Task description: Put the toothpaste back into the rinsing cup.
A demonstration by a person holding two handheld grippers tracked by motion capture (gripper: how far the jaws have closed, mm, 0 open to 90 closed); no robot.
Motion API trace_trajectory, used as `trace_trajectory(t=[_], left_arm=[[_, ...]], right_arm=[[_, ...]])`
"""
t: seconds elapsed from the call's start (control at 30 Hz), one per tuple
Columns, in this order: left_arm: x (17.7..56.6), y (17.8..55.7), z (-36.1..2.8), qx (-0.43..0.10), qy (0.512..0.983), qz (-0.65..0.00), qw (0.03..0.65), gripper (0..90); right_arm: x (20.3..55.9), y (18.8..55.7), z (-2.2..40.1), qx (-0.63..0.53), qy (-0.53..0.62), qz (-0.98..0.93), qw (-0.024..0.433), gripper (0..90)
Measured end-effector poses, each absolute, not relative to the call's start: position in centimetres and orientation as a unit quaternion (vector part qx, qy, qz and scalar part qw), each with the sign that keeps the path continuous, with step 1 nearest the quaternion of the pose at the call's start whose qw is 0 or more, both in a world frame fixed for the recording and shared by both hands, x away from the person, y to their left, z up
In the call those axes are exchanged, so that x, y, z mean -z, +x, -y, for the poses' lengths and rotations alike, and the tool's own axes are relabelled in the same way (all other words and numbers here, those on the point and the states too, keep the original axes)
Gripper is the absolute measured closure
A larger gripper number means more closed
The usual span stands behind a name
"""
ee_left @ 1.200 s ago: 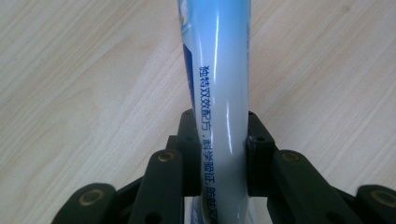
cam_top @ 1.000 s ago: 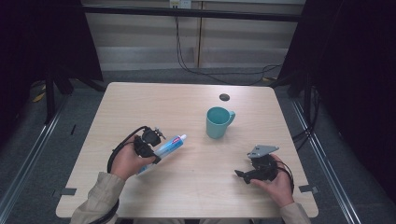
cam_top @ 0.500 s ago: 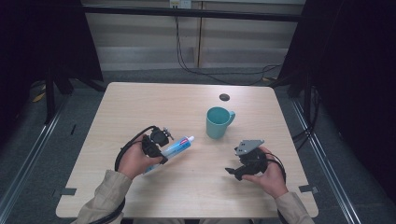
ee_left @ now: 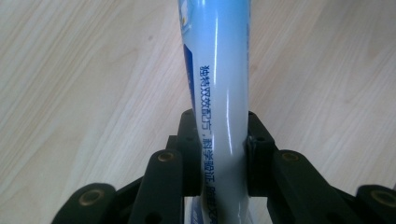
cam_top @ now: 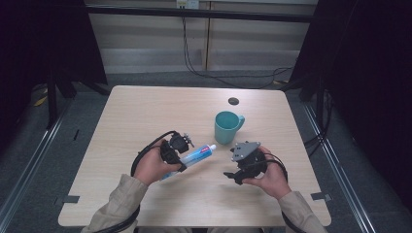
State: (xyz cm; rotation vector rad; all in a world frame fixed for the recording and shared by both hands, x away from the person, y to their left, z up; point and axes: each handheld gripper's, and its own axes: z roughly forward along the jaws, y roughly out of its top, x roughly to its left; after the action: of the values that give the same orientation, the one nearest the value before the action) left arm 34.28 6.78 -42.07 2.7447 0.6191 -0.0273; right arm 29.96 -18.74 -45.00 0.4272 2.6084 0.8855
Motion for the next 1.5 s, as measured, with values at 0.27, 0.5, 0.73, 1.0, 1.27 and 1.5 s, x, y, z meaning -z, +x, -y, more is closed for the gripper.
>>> trace_trajectory(t=[0.27, 0.5, 0.73, 1.0, 1.27, 1.5], left_arm=[[41.6, 34.0, -4.9, 0.017, 0.964, -0.199, 0.173, 73.2], [41.6, 33.9, -4.0, 0.018, 0.968, -0.187, 0.169, 73.1], [42.0, 33.8, -3.3, 0.027, 0.969, -0.180, 0.164, 73.1], [42.2, 33.8, -2.6, 0.038, 0.969, -0.175, 0.169, 73.1], [42.1, 33.7, -2.1, 0.043, 0.969, -0.166, 0.180, 73.0], [41.9, 33.7, -1.8, 0.040, 0.969, -0.160, 0.184, 72.9]], right_arm=[[44.3, 30.1, 18.0, -0.318, 0.128, -0.921, 0.184, 17.3], [44.0, 30.3, 17.8, -0.318, 0.120, -0.923, 0.182, 17.3], [43.9, 30.6, 17.6, -0.316, 0.116, -0.924, 0.184, 17.2], [43.7, 30.9, 16.9, -0.316, 0.105, -0.925, 0.182, 17.2], [43.9, 31.1, 16.8, -0.317, 0.098, -0.925, 0.182, 17.2], [44.3, 31.0, 16.3, -0.317, 0.091, -0.927, 0.179, 19.1]])
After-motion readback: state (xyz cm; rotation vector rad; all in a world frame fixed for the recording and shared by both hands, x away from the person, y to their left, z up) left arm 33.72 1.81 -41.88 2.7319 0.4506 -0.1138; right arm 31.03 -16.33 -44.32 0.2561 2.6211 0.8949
